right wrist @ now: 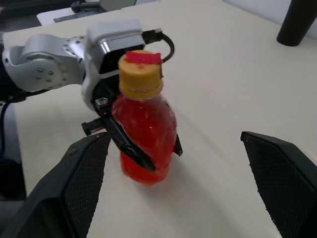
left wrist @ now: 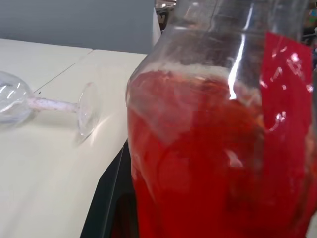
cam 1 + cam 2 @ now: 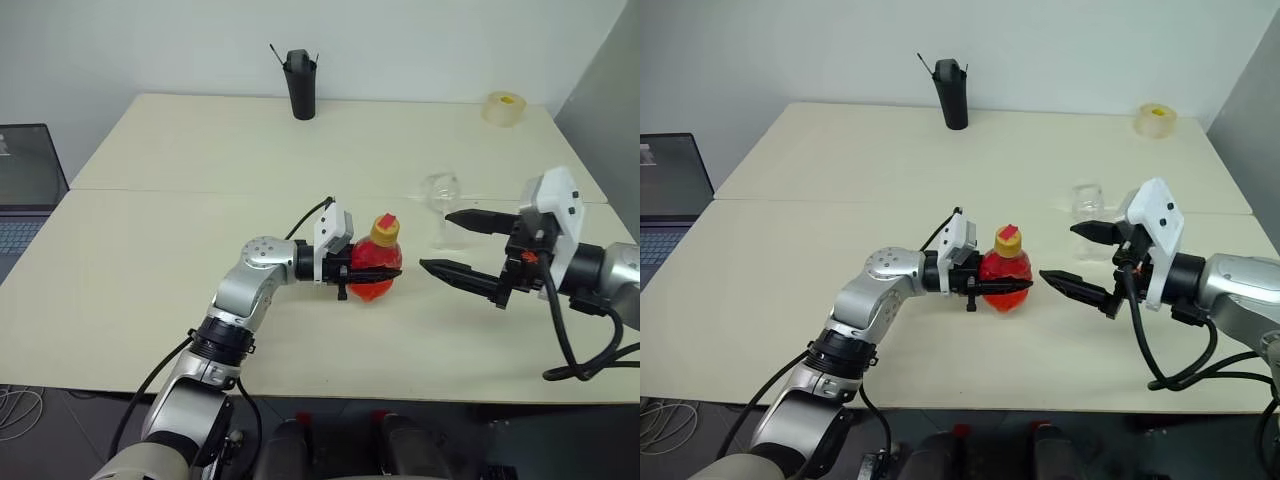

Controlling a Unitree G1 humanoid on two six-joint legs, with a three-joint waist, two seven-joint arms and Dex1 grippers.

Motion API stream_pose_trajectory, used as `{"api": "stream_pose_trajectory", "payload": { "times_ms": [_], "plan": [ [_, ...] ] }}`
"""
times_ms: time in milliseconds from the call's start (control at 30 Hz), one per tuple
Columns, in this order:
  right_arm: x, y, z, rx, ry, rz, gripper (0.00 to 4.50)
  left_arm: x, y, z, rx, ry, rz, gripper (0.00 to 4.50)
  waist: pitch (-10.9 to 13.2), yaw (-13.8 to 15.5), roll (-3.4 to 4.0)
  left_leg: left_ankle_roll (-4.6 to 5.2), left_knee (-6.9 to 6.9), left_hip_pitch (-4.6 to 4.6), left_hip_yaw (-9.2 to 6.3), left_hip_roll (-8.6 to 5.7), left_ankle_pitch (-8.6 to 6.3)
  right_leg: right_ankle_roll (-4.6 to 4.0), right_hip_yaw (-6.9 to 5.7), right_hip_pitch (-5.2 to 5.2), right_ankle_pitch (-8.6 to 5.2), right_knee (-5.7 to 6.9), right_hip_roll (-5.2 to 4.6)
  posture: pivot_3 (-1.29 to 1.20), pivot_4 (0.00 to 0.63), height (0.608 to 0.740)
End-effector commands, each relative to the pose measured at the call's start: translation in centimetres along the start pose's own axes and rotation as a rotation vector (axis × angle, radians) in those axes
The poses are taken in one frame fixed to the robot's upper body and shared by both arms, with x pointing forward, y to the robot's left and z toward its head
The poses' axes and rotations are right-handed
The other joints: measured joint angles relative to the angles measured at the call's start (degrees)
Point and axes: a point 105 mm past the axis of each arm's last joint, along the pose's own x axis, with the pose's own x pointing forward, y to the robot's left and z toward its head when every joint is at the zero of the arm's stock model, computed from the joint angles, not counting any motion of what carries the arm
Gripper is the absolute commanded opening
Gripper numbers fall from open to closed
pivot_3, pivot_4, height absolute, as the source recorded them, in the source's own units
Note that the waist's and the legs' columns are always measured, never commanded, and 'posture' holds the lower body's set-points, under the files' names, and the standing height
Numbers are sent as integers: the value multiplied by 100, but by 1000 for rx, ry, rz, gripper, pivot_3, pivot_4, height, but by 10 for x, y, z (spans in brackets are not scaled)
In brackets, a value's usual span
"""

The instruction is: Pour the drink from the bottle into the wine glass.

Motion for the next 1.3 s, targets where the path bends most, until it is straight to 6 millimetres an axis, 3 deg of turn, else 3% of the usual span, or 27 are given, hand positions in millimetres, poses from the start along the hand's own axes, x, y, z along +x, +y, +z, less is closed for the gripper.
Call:
{"api": "stream_pose_trajectory", "payload": {
  "times_ms": [33,167,567,867,1067,1300],
  "plan": [
    [16,13,23,-62,-99,66,4500,1,-1,18,70,-45,-9,1367,0,-14,1,0,-1,4,3,0,0,0,1,0,0,2,2,0,150,740],
    [35,-4,26,-58,-117,-27,4500,0,0,19,73,-45,-3,1367,0,13,1,-1,-1,5,-1,3,0,0,2,0,0,2,-1,0,150,740],
    [55,4,27,0,-174,34,4500,0,-2,20,77,-49,0,1367,0,26,1,-7,2,-9,-13,1,4,1,0,0,0,-7,-10,0,150,740],
    [63,-16,32,19,-203,-38,4500,1,-2,21,82,-55,0,1367,-1,22,1,-9,2,-9,-14,-1,5,1,0,0,0,-6,-10,0,150,740],
    [48,-24,19,21,-157,-71,4500,1,-3,20,77,-54,4,1366,-1,25,1,-7,2,-9,-15,0,4,1,0,0,0,-7,-10,0,150,740],
    [2,-24,-1,21,-54,-102,4500,0,-2,19,75,-53,10,1296,-1,50,1,-2,2,-13,-13,-3,1,1,0,2,0,-11,-13,0,150,740]
  ]
}}
